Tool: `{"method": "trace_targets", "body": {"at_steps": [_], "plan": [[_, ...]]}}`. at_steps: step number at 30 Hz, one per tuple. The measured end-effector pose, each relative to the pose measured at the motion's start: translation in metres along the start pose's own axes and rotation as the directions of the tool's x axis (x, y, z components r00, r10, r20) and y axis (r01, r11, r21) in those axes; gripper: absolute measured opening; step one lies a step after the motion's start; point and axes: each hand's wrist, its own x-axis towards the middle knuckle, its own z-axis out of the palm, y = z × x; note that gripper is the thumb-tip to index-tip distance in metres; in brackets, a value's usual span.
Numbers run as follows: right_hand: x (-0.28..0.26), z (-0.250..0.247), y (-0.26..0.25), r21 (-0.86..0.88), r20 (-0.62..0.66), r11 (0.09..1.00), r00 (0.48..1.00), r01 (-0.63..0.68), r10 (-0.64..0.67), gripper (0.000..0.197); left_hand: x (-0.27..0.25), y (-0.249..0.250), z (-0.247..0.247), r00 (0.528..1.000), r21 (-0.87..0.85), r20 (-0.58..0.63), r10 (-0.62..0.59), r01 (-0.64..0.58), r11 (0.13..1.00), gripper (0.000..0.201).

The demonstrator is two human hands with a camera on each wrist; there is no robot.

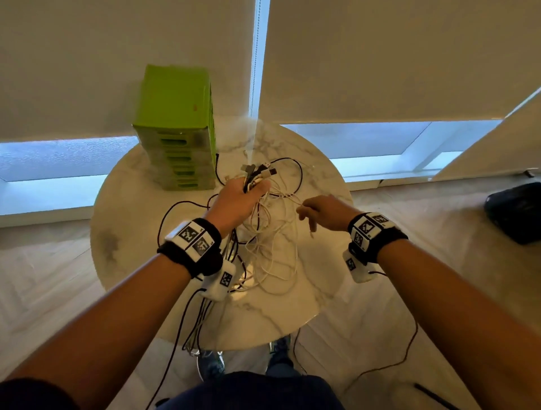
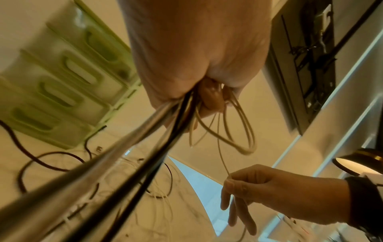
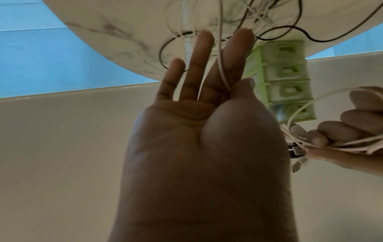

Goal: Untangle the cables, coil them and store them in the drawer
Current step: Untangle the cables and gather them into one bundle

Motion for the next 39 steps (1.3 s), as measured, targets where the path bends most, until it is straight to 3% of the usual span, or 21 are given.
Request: {"method": "trace_targets", "body": {"at_steps": [3,7,8,9,11,12,13,15,17,19,22,24,26,28,29,31,33,36,39], "plan": [[-0.033,0.012,0.033,-0.095,0.129,0.973,0.967,-0.210,0.222,0.038,-0.004,0.005,0.025,1.000,-0.022,-0.015,0.026,-0.026,0.999,0.030],[-0.090,0.043,0.071,-0.221,0.200,0.862,0.844,-0.456,0.497,0.037,-0.010,0.006,0.056,0.996,-0.119,0.067,0.061,-0.053,0.992,0.024],[-0.103,0.053,0.078,-0.258,0.199,0.831,0.815,-0.493,0.545,0.047,-0.013,0.007,0.062,0.992,-0.123,0.101,0.075,-0.062,0.990,0.028],[-0.111,0.064,0.084,-0.254,0.191,0.822,0.807,-0.510,0.559,0.070,-0.014,0.005,0.069,0.987,-0.111,0.138,0.084,-0.069,0.991,0.031],[-0.122,0.078,0.083,-0.055,0.119,0.885,0.877,-0.463,0.466,0.110,-0.019,0.003,0.083,0.975,-0.083,0.206,0.084,-0.068,0.994,0.035],[-0.122,0.082,0.077,0.051,0.050,0.932,0.933,-0.359,0.357,0.117,-0.021,0.001,0.090,0.970,-0.084,0.228,0.083,-0.066,0.994,0.037],[-0.120,0.083,0.067,0.118,0.001,0.965,0.972,-0.232,0.234,0.116,-0.022,0.000,0.097,0.966,-0.086,0.242,0.087,-0.068,0.994,0.040],[-0.111,0.084,0.043,0.196,-0.026,0.979,0.998,-0.051,0.057,0.093,-0.023,-0.001,0.109,0.964,-0.060,0.249,0.097,-0.084,0.995,0.041],[-0.102,0.081,0.022,0.170,-0.007,0.985,0.999,0.035,-0.034,0.054,-0.019,-0.005,0.114,0.965,-0.019,0.240,0.105,-0.103,0.994,0.039],[-0.098,0.077,0.019,0.137,0.029,0.989,0.998,0.059,-0.064,0.033,-0.016,-0.009,0.114,0.973,0.013,0.206,0.106,-0.111,0.994,0.048],[-0.104,0.071,0.045,0.043,-0.030,0.998,0.998,-0.055,0.056,0.023,-0.012,-0.010,0.106,0.987,0.046,0.122,0.102,-0.108,0.993,0.053],[-0.113,0.069,0.076,-0.118,0.032,0.971,0.976,-0.209,0.214,0.017,-0.007,-0.012,0.099,0.996,0.065,0.054,0.078,-0.081,0.995,0.053],[-0.120,0.073,0.102,-0.303,0.231,0.890,0.880,-0.341,0.415,0.025,-0.002,-0.015,0.093,0.999,0.027,0.019,0.037,-0.037,0.999,0.061],[-0.127,0.078,0.116,-0.401,0.321,0.814,0.767,-0.421,0.555,0.049,-0.001,-0.016,0.093,0.999,-0.010,0.046,0.014,-0.013,1.000,0.055],[-0.129,0.080,0.121,-0.387,0.312,0.813,0.768,-0.435,0.560,0.068,-0.003,-0.014,0.096,0.997,-0.030,0.069,0.017,-0.015,0.999,0.046],[-0.127,0.077,0.116,-0.175,0.235,0.896,0.867,-0.407,0.440,0.100,-0.007,-0.010,0.105,0.992,-0.080,0.121,0.026,-0.017,0.997,0.034],[-0.117,0.071,0.096,0.083,0.110,0.969,0.968,-0.233,0.223,0.108,-0.010,-0.009,0.117,0.983,-0.123,0.180,0.024,-0.001,0.992,0.033],[-0.097,0.070,0.056,0.271,0.030,0.963,1.000,-0.008,0.000,0.088,-0.016,-0.003,0.134,0.966,-0.152,0.258,0.035,0.005,0.988,0.033],[-0.084,0.077,0.038,0.220,-0.038,0.969,0.993,0.117,-0.111,0.045,-0.020,0.005,0.141,0.960,-0.159,0.270,0.071,-0.029,0.987,0.033]]}}
